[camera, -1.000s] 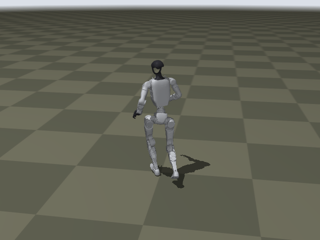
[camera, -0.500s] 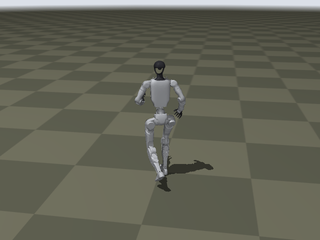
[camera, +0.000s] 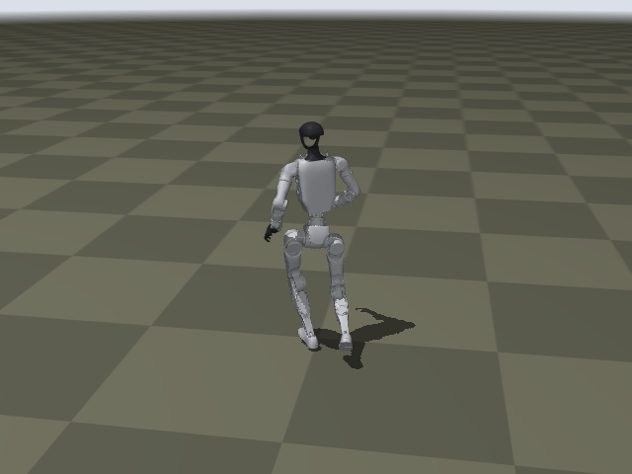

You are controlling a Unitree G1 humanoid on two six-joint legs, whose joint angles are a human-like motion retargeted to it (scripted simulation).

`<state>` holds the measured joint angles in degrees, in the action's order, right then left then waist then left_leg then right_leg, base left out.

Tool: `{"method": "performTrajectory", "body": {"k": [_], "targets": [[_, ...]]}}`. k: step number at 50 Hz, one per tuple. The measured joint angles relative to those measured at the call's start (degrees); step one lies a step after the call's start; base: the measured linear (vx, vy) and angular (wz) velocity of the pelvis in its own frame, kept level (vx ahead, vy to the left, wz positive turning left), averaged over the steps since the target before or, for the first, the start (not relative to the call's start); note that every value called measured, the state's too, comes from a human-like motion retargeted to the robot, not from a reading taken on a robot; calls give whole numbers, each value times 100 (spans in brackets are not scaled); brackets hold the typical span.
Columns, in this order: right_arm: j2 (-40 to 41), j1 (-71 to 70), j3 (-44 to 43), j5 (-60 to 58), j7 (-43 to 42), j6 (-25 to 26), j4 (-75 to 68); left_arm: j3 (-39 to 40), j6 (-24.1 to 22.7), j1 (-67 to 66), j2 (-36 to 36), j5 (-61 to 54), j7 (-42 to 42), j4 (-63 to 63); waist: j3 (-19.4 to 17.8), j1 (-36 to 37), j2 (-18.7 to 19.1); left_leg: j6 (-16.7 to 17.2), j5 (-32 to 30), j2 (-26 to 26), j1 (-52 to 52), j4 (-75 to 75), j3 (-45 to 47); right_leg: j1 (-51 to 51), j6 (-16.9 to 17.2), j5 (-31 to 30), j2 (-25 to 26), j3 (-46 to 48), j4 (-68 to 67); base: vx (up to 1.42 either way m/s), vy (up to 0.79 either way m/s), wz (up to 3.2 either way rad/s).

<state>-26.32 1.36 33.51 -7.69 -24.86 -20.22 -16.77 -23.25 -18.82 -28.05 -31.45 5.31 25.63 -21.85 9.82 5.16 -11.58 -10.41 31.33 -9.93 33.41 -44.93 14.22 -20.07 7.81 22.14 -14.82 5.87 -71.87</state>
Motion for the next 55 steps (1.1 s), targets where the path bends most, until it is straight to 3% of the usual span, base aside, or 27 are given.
{"method": "performTrajectory", "body": {"k": [3, 5, 8, 12, 16, 19, 22, 26, 29, 31, 33, 36, 38, 40, 42, 47, 49, 52, 55], "targets": [[104, 119, 60, -158, 9, 271, -702, -38, 141, 433, 113, 137, 213, -281, -213, -165, -66, -405, 790, -157, -41, -860, 16, -501, -263, 186, -448, -81, -1431, -4, 7, 1], [233, 115, 62, -226, -3, 417, -1409, -88, 258, 966, 204, 167, 413, -567, -350, -258, -47, -459, 1167, -127, -164, -1113, 6, -996, -519, 448, -537, -169, -1988, -1, 2, -10], [308, 159, 41, -245, 68, 519, -2447, -140, 355, 1661, 392, 2, 576, -723, -428, -388, 121, -392, 1268, -88, -717, -698, -25, -1651, -789, 794, -477, -130, -1850, -1, 1, -6], [201, 416, -63, -273, 198, 583, -3248, -187, 295, 2107, 503, -187, 493, -328, -304, -719, 395, 155, 448, -6, -1700, 611, -167, -1944, -650, 770, -52, 81, -171, 5, -3, 44], [123, 754, -302, -207, 273, 639, -3615, -301, 39, 2308, 447, -292, 243, 152, -20, -882, 705, 788, -542, 396, -2076, 1014, -322, -1801, -283, 153, 840, 14, 2011, 4, -8, 43], [106, 907, -429, -118, 218, 662, -3691, -375, -46, 2318, 367, -330, 115, 387, 69, -871, 876, 951, -768, 818, -1912, -24, -394, -1629, -281, -89, 1376, -111, 2633, -2, -7, 19], [82, 882, -467, -43, 114, 671, -3681, -431, 2, 2239, 319, -375, 42, 463, 13, -807, 976, 880, -699, 1331, -1595, -1816, -379, -1548, -614, 292, 1723, -147, 2240, -4, -6, 5], [57, 418, -385, -130, -18, 728, -3688, -479, 318, 2111, 336, -237, 23, 69, -256, -661, 1082, 525, -276, 2190, -962, -4055, -356, -1558, -1170, 1242, 2066, -99, 1422, -1, -3, -4], [145, 29, -293, -200, 11, 786, -3713, -490, 517, 2012, 412, -150, -98, -523, -331, -581, 992, 271, 12, 2459, -520, -4405, -297, -1446, -1219, 1386, 2117, -184, 1354, 4, 1, 6], [250, 28, -268, -184, 91, 823, -3660, -499, 567, 1838, 404, -195, -256, -787, -243, -549, 886, 259, -48, 2373, -430, -3895, -211, -1221, -1045, 1066, 2109, -348, 1682, 10, 6, 12], [352, 188, -250, -143, 179, 863, -3630, -505, 583, 1620, 375, -277, -409, -926, -92, -514, 805, 386, -289, 2166, -545, -2966, -92, -967, -777, 344, 1990, -399, 2092, 11, 9, -2], [428, 449, -191, -59, 352, 948, -3730, -540, 571, 1398, 391, -412, -594, -1065, 152, -551, 745, 752, -999, 1624, -892, -1279, -3, -871, -343, -867, 1715, -419, 2380, 7, 9, -2], [422, 564, -161, -36, 470, 970, -3847, -607, 575, 1357, 399, -498, -660, -1109, 270, -614, 711, 894, -1421, 1227, -1125, -395, -23, -952, -188, -1133, 1513, -454, 2269, 0, 7, 16], [391, 626, -150, 41, 561, 986, -3952, -678, 588, 1382, 358, -573, -699, -1076, 321, -673, 695, 892, -1576, 949, -1294, 56, -62, -1057, -168, -1073, 1349, -486, 1954, -7, 6, 22], [381, 643, -144, 119, 601, 1015, -4015, -736, 600, 1409, 291, -570, -687, -1017, 288, -697, 697, 747, -1149, 856, -1288, -162, -101, -1162, -229, -671, 1270, -505, 1441, -15, 4, 15], [339, 75, -160, 266, 488, 1058, -3881, -831, 661, 1740, -10, -470, -455, -852, -176, -692, 563, 4, 1368, 780, -961, -1670, -34, -1448, -571, 1417, 1006, -399, -133, -19, 4, 10], [368, -289, -160, 269, 349, 1048, -3738, -852, 697, 1848, -54, -412, -382, -936, -408, -681, 460, -195, 1792, 857, -796, -2202, 81, -1501, -700, 1937, 964, -394, -444, -18, 1, 9], [372, -602, -130, 281, 213, 997, -3344, -875, 680, 1677, -72, -343, -548, -1013, -518, -560, 426, -94, 1334, 953, -913, -2003, 98, -1234, -740, 1733, 1095, -432, 53, -10, -1, -9], [330, -456, -63, 239, 165, 947, -2860, -853, 653, 1155, -101, -252, -882, -926, -300, -470, 360, 231, 120, 895, -1099, -890, -62, -839, -406, 343, 1195, -567, 1288, 0, 0, 0]]}}
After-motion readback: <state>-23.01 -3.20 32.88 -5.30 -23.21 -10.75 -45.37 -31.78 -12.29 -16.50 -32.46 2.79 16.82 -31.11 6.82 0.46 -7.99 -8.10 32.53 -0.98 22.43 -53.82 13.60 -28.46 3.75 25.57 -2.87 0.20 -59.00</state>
